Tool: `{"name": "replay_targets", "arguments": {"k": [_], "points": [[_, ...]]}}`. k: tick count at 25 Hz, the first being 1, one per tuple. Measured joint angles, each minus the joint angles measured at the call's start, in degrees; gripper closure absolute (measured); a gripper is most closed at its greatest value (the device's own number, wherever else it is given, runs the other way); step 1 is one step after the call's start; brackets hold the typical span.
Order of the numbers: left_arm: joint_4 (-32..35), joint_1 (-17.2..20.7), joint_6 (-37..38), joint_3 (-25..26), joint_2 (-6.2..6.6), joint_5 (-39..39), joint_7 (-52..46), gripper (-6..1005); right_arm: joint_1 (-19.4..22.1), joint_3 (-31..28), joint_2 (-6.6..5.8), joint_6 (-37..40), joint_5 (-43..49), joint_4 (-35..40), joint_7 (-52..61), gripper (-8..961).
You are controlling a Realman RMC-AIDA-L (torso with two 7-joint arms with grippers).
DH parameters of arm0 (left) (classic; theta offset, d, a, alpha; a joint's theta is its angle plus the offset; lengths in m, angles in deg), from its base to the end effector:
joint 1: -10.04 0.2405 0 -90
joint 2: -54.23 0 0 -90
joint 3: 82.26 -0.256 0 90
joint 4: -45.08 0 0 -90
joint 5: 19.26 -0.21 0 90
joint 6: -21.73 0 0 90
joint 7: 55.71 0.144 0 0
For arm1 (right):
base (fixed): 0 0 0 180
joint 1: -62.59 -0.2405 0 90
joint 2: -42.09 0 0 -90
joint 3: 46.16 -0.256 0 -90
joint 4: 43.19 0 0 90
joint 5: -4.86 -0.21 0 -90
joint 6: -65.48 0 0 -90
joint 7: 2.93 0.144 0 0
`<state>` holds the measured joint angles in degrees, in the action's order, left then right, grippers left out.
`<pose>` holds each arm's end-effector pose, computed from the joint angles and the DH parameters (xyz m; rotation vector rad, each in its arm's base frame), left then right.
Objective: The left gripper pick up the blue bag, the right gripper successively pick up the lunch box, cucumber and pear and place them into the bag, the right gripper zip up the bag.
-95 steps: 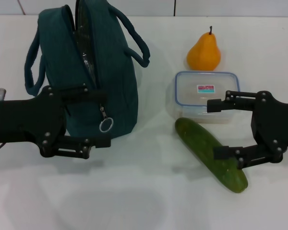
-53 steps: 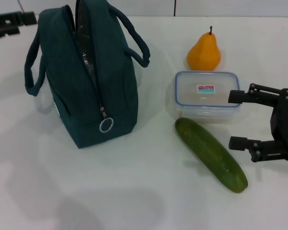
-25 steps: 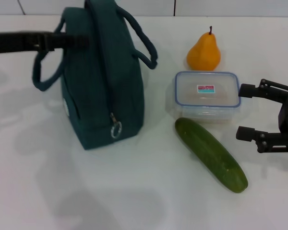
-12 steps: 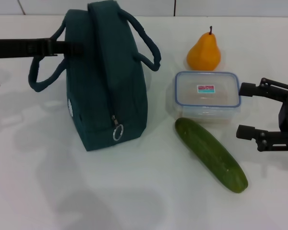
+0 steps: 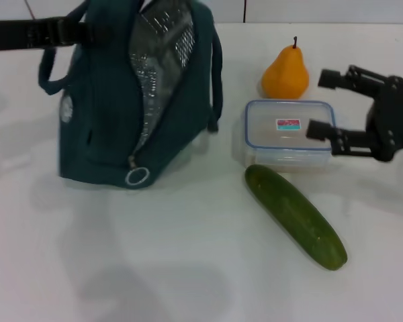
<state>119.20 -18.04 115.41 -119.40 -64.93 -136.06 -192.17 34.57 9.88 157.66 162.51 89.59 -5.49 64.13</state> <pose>-0.2164 0.3514 0.1131 -2.3487 -1.2738 -0.7174 0.2137 0.3241 0.0258 -2.6734 0.1476 1.1281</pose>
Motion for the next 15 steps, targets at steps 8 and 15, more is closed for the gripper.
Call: {"name": "replay_targets", "arguments": {"k": [8, 15], "points": [[1.7, 1.1, 0.4, -6.7, -0.34, 0.6, -4.7, 955, -4.8, 0.8, 0.41, -2.8, -2.2, -5.3, -3.1, 96], [2.0, 2.1, 0.4, -8.6, -0.43, 1.4, -5.9, 955, -3.4, 0.5, 0.12, -7.6, -4.5, -7.8, -3.5, 97]]}}
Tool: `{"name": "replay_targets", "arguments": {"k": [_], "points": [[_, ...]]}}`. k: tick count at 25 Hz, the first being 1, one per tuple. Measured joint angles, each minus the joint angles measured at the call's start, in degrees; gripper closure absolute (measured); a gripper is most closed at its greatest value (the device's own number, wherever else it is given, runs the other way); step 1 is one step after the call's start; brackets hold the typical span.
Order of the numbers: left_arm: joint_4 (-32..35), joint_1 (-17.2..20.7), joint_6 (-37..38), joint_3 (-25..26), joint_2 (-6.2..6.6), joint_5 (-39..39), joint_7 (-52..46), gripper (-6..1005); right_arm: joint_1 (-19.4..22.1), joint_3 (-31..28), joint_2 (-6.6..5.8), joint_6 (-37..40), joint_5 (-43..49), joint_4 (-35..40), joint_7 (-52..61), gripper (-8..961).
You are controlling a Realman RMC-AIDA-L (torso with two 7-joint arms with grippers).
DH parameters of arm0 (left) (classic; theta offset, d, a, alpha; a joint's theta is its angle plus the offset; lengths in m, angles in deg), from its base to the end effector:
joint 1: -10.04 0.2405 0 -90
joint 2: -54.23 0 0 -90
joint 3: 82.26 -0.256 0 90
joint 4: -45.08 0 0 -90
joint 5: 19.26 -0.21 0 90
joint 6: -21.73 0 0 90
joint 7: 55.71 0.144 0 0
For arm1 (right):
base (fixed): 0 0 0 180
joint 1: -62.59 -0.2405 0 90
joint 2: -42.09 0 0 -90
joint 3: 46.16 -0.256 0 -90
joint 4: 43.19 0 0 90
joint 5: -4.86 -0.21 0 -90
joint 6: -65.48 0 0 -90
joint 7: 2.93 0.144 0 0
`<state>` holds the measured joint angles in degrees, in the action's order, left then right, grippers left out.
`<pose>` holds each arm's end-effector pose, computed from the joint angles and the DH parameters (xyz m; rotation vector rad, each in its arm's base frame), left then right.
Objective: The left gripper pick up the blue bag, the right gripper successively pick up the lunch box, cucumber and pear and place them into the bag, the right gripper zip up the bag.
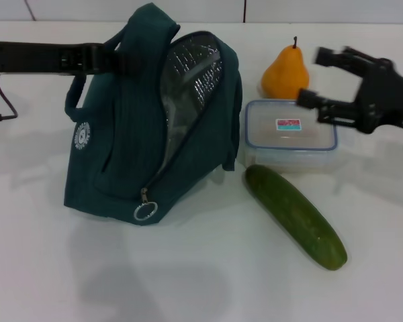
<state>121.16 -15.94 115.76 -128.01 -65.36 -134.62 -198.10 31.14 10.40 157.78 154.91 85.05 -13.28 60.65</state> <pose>-0.2027 0.3423 0.0887 -2.4345 -1.3718 -0.6528 0.2144 0.3467 0.0116 -2.5590 0.2479 1.1245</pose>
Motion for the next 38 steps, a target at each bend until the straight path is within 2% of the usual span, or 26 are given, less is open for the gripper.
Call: {"name": "replay_targets", "arguments": {"k": [3, 9, 13, 16, 19, 25, 31, 38], "points": [[0.0, 0.7, 0.0, 0.0, -0.02, 0.4, 0.8, 955, 3.1, -0.1, -0.55, -4.3, -3.2, -1.4, 0.3, 97], [0.0, 0.8, -0.1, 0.0, -0.03, 0.7, 1.2, 955, 6.2, -0.8, -0.76, -7.3, -4.3, -3.6, 5.3, 98], [0.0, 0.6, -0.2, 0.0, -0.04, 1.1, 1.2, 955, 6.8, -5.0, -0.42, -9.7, -5.4, -8.8, 11.5, 98], [0.0, 0.5, -0.2, 0.0, -0.03, 1.1, 1.1, 955, 6.5, -6.3, -0.33, -9.5, -5.5, -10.9, 11.9, 98], [0.0, 0.2, -0.2, 0.0, -0.03, 1.1, 1.1, 955, 5.0, -6.1, -0.09, -7.8, -5.5, -10.7, 10.4, 99], [-0.4, -0.1, -0.9, 0.0, -0.06, 2.4, 1.1, 955, -1.5, -4.4, 0.41, -3.6, -7.7, -11.2, 9.4, 99], [-0.5, -0.2, -1.6, -1.0, -0.1, 3.1, 1.0, 955, -8.2, 2.8, 0.5, -7.5, -8.9, -12.8, 8.6, 100], [-1.3, -0.2, -2.9, -2.1, -0.12, 3.3, 1.0, 955, -11.1, 15.0, 0.49, -8.8, -16.5, -11.1, 8.1, 101]]}}
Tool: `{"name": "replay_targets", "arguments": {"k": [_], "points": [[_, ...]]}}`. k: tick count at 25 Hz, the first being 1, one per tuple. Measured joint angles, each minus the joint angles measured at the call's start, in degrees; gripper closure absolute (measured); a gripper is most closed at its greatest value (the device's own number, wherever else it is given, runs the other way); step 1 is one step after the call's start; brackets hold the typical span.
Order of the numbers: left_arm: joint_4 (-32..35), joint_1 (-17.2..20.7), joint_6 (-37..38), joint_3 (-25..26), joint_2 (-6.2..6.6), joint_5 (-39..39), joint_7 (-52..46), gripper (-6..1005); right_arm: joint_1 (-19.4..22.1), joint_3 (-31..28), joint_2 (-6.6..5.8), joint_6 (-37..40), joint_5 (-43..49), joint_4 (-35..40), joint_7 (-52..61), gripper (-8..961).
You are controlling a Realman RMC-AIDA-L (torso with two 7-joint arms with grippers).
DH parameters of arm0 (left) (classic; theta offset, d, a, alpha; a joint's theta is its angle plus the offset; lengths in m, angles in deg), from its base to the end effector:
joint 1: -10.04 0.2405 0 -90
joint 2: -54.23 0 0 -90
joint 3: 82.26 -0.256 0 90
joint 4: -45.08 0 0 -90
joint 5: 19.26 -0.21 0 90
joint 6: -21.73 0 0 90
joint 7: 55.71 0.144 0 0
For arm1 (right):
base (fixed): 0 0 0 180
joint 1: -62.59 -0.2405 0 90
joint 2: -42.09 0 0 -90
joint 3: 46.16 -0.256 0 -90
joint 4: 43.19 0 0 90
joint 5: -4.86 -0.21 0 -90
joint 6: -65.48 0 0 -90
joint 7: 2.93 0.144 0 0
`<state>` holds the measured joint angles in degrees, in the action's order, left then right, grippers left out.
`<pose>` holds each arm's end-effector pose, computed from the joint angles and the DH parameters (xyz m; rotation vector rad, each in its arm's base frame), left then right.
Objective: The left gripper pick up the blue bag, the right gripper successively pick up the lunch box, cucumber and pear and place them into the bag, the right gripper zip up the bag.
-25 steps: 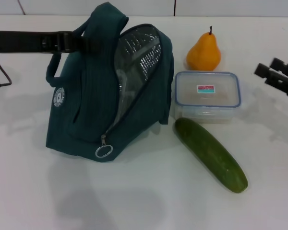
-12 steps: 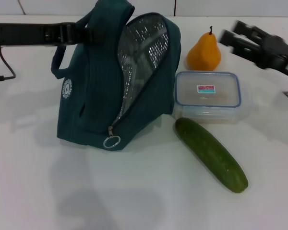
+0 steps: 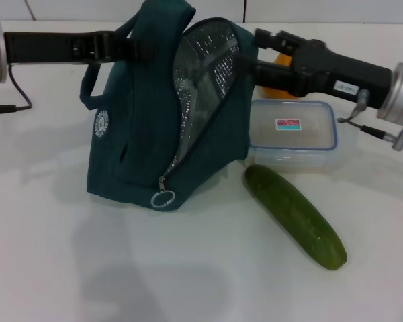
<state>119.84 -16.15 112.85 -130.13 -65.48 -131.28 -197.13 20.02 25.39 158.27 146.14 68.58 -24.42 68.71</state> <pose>-0.1936 0.3485 0.0830 -2.4456 -1.3382 -0.7228 0.1627 0.3777 -0.0312 -2.6085 0.5528 1.2430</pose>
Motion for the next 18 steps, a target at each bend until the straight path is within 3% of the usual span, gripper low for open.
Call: {"name": "replay_targets", "arguments": {"k": [5, 9, 12, 18], "points": [[-0.1, 0.0, -0.1, -0.5, 0.0, 0.3, 0.0, 955, 0.1, 11.3, 0.0, -4.9, -6.2, 3.6, -0.4, 101], [-0.1, 0.0, -0.1, -0.9, 0.0, 1.8, 0.0, 955, 0.8, 21.6, 0.0, -14.1, -9.5, 6.9, -0.5, 102], [-0.1, -0.1, -0.1, -0.9, 0.0, 2.4, 0.0, 955, 0.9, 26.0, 0.0, -18.4, -9.8, 7.7, -0.3, 102], [-0.1, -0.2, -0.1, -0.9, 0.0, 3.3, 0.0, 955, 1.0, 28.9, 0.0, -23.2, -11.0, 8.1, -0.2, 103]]}}
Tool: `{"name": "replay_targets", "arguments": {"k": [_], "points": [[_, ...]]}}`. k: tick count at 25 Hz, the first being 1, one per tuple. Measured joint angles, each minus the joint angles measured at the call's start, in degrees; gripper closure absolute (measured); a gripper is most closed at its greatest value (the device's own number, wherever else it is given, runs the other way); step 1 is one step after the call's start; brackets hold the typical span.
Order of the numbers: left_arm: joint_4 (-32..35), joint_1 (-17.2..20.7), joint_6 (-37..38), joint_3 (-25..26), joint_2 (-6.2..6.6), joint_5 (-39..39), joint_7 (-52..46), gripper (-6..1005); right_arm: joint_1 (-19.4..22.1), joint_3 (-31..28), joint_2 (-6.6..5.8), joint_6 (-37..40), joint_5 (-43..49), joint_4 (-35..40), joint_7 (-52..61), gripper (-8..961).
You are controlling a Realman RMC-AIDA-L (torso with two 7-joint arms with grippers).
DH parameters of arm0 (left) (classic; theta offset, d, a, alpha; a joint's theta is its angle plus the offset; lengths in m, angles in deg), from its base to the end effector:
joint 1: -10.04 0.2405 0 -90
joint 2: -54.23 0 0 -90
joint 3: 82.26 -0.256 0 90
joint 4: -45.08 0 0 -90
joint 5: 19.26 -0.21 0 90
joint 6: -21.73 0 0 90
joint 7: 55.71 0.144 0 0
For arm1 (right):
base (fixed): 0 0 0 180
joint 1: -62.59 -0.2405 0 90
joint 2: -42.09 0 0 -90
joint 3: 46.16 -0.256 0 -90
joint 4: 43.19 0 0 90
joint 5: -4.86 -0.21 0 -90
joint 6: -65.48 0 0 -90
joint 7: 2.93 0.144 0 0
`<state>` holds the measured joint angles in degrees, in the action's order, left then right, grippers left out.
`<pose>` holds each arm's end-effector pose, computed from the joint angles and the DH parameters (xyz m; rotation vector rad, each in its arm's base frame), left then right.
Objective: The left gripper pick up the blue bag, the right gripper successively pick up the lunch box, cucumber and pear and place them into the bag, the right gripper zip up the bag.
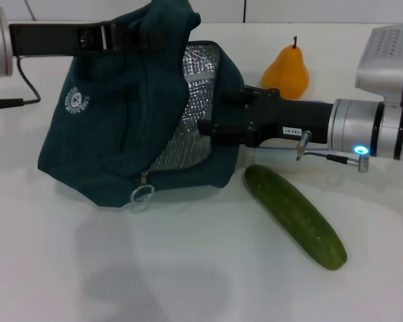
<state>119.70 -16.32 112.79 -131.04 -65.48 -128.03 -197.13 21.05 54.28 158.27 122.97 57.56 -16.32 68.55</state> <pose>-0.1836 0.3487 0.0826 -2.4734 -1.3189 -0.7893 0.1628 0.3778 -0.0879 -2.7197 0.5033 0.7956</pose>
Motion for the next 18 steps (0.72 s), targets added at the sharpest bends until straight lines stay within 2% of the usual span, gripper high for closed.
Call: {"name": "replay_targets", "arguments": {"k": [10, 18], "points": [[-2.7, 0.3, 0.1, 0.4, 0.73, 6.3, 1.0, 955, 0.7, -0.4, 0.0, -2.7, -0.4, -0.2, 0.4, 104], [-2.9, 0.7, -0.1, 0.5, 0.37, 2.4, 1.4, 955, 7.2, -3.6, -0.32, 4.3, -1.9, 6.1, -1.6, 105]]}}
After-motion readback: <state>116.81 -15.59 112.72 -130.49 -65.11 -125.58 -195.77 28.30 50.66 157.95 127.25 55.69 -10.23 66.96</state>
